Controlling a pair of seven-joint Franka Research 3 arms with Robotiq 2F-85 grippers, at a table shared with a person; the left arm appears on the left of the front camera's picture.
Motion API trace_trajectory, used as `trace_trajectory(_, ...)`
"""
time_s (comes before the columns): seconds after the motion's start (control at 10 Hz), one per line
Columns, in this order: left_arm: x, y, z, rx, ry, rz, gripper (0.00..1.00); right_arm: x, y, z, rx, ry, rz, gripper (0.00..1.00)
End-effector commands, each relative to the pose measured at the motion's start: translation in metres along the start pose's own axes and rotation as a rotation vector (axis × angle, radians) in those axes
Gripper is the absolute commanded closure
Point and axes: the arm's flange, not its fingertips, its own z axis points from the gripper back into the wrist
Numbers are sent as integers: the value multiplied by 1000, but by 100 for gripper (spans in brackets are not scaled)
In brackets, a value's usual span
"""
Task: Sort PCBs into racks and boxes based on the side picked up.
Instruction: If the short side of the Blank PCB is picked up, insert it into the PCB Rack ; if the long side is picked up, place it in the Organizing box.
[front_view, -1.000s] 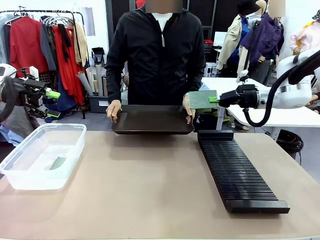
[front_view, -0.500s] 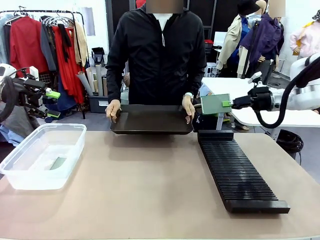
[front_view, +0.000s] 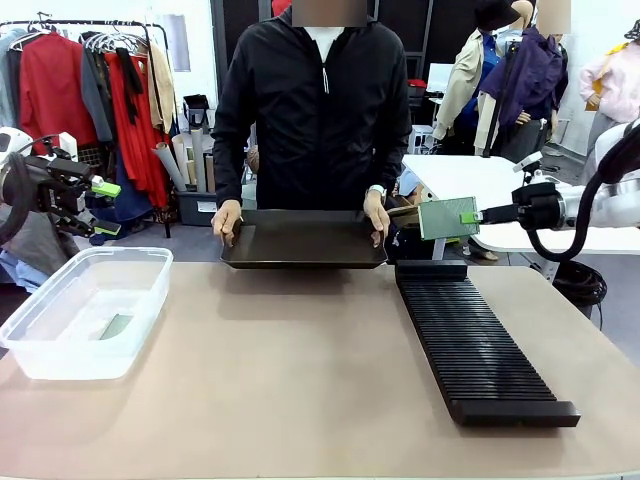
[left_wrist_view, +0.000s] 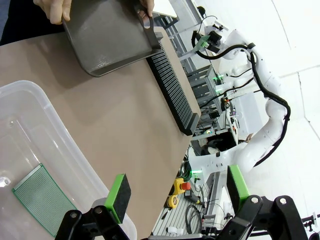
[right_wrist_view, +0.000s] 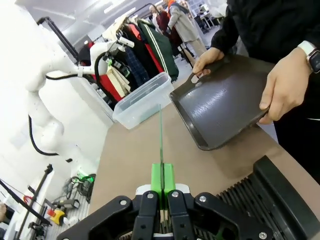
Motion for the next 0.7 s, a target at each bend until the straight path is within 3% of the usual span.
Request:
trace_trajectory(0.0, 1, -2, 1, 1, -2, 1, 0, -19, 5, 1, 11, 26, 87, 100)
trace_trajectory(0.6, 1, -2, 1, 1, -2, 1, 0, -74, -11, 6, 33, -7, 101, 100)
